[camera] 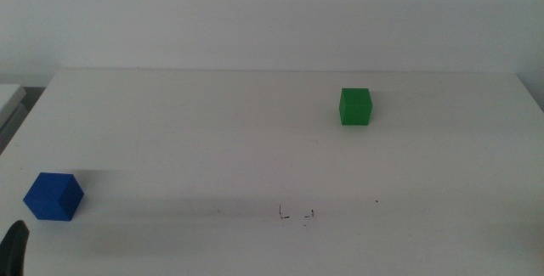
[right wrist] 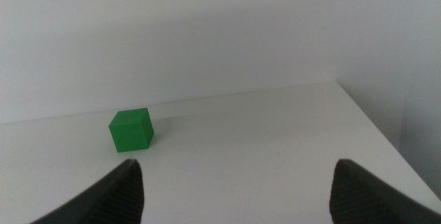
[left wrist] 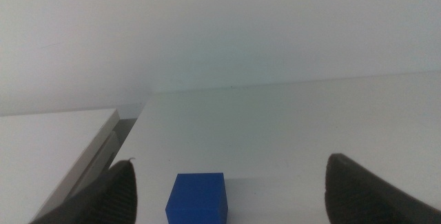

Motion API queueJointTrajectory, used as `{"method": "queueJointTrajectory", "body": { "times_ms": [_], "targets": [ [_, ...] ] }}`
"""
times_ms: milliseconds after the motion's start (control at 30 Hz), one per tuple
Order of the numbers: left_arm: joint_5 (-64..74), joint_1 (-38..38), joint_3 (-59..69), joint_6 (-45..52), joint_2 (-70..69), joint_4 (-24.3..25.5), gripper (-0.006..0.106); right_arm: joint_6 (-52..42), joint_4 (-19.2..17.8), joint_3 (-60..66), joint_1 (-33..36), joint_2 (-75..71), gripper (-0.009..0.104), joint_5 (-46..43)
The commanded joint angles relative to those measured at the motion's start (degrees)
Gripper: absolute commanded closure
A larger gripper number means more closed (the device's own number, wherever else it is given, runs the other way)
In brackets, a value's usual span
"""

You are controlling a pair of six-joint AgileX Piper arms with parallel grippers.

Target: Stack red cubes first, then green, then blue cubes in a specific spot.

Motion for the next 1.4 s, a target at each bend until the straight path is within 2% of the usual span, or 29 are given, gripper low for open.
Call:
{"method": "queueJointTrajectory", "body": {
  "times_ms": [0, 367, 833, 1067, 1200, 1367],
  "targets": [
    [-0.8, 0.0, 0.0, -0.2, -0.1, -0.2, 0.008, -0.5, -0.1, 0.2, 0.2, -0.3, 0.004, -0.5],
    [-0.8, 0.0, 0.0, -0.2, -0.1, -0.2, 0.008, -0.5, -0.1, -21.0, 0.2, 1.1, 0.004, 19.7],
    [-0.8, 0.0, 0.0, -0.2, -0.1, -0.2, 0.008, -0.5, -0.1, -55.0, 0.2, 26.8, 0.004, 46.4],
    [-0.8, 0.0, 0.0, -0.2, -0.1, -0.2, 0.008, -3.3, -0.3, -64.9, 0.2, 38.0, 0.004, 60.4],
    [-0.8, 0.0, 0.0, -0.2, -0.1, -0.2, 0.008, -8.3, -0.2, -66.6, 0.2, 43.1, 0.004, 60.4],
    [-0.8, 0.0, 0.0, -0.2, -0.1, -0.2, 0.008, -8.3, 1.1, -66.6, 0.2, 45.3, 0.004, 60.4]
  ]
}}
